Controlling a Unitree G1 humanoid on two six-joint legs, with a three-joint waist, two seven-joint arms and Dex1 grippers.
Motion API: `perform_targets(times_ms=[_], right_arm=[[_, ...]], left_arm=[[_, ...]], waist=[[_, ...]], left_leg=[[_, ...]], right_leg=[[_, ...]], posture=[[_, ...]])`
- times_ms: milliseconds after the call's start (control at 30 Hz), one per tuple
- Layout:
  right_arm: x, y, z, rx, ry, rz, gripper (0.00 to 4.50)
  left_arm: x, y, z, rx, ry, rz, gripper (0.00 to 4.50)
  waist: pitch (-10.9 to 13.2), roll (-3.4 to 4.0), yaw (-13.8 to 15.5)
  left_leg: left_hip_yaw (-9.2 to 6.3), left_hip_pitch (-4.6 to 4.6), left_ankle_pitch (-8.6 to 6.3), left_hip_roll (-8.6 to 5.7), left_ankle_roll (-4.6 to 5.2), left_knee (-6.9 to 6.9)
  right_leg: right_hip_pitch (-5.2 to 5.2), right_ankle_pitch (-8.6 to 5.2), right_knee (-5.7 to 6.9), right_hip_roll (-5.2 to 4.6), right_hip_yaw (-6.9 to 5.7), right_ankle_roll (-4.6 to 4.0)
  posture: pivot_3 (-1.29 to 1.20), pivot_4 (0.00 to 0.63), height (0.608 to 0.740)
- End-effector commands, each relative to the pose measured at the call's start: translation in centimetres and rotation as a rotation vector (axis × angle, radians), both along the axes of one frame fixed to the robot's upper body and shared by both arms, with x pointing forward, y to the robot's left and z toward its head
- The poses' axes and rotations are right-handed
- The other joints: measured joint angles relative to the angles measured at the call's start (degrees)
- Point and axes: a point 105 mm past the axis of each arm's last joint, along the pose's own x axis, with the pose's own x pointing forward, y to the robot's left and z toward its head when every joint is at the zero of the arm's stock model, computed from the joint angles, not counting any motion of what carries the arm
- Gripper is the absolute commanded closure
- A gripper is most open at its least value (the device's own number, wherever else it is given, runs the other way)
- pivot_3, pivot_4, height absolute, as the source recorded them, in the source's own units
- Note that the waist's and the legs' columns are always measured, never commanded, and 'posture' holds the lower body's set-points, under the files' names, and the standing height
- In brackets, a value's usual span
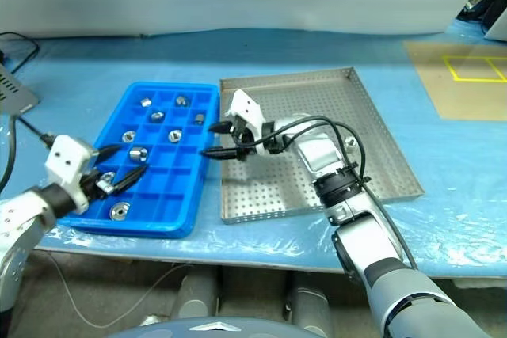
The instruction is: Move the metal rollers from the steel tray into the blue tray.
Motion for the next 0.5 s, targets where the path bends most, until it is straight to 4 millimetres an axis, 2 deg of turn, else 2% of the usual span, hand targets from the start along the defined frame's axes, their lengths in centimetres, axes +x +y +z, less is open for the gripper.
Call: perform_targets(times_ms=[33,233,367,500], right_arm=[[2.5,-1.3,1.2,0.064,-0.07,-0.19,1.24],[4.9,-2.4,-0.8,0.083,-0.046,-0.402,1.24],[5.7,-1.8,-1.8,0.149,0.04,-0.48,1.24],[6.5,-0.6,-1.8,0.201,0.084,-0.541,1.24]], left_arm=[[1.3,-1.9,0.2,-0.009,-0.008,-0.085,0.66],[2.9,-2.8,0.2,0.006,-0.007,-0.142,0.66],[3.3,-2.8,0.6,0.0,-0.019,-0.151,0.66],[3.3,-2.5,0.9,-0.013,-0.023,-0.146,0.66]], waist=[[0.0,0.0,-0.8],[0.0,-0.01,-3.8],[0.0,-0.01,-4.8],[0.0,-0.01,-5.3]], left_leg=[[0.0,-0.01,0.01,0.01,-0.02,0.05],[-0.01,0.05,0.06,-0.01,-0.1,0.15],[-0.01,0.05,0.07,-0.01,-0.12,0.15],[-0.01,0.05,0.07,-0.01,-0.11,0.15]], right_leg=[[-0.01,0.0,0.05,0.0,0.0,0.0],[-0.04,-0.01,0.33,0.01,0.06,-0.02],[-0.08,-0.01,0.38,0.01,0.06,-0.05],[-0.08,-0.02,0.4,0.01,0.06,-0.09]], posture=[[0.17,0.15,0.74],[0.11,0.15,0.74],[0.11,0.15,0.74],[0.11,0.15,0.74]])
